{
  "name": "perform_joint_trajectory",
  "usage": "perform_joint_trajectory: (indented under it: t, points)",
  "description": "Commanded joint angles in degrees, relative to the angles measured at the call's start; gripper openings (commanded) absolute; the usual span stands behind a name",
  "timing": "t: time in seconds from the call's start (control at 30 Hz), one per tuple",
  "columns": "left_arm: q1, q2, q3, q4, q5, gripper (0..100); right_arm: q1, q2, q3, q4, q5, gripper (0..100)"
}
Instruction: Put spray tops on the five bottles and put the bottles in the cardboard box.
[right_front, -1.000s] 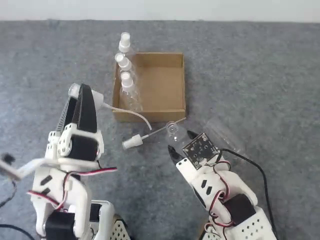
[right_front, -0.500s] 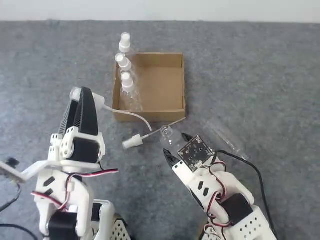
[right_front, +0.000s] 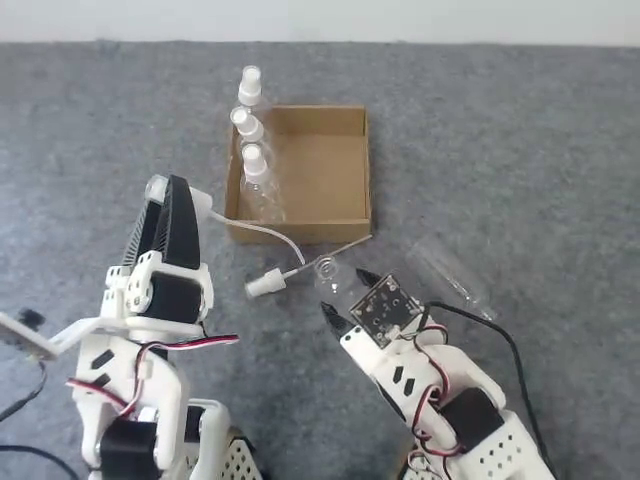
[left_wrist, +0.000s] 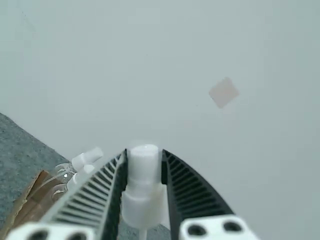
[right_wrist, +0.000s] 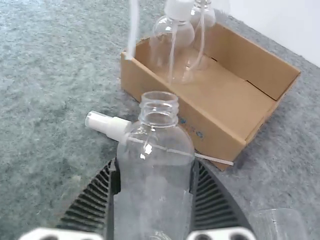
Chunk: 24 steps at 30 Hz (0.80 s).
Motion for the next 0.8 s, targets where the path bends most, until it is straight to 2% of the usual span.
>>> perform_joint_trajectory:
  t: [0.0, 0.13, 0.5, 0.77]
  points:
    - [1.6, -0.9, 3.0, -5.5, 0.4, 1, -1.4, -1.1, -1.4, -1.6, 0.9, 0.7]
    - [1.7, -0.9, 5.8, -9.2, 0.2, 1, -1.5, -1.1, -1.5, -1.6, 0.7, 0.7]
    - [1.8, -0.9, 6.7, -9.1, 0.1, 1, -1.2, -1.1, -1.5, -2.8, 0.6, 0.7]
    - [7.2, -0.9, 8.5, -8.9, -2.4, 1, -1.1, -1.1, -1.5, -2.8, 0.6, 0.7]
